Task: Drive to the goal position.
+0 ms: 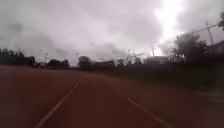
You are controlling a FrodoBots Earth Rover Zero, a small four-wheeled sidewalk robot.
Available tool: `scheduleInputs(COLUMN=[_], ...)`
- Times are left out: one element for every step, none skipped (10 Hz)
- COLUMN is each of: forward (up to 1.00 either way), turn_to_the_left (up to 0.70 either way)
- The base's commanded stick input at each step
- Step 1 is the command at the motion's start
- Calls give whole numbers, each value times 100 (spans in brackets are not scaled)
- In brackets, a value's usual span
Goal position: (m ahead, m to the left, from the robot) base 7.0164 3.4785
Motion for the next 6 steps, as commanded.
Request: scheduleInputs(forward=[70,70,70,70,70,70], turn_to_the_left=[0,0,0,0,0,0])
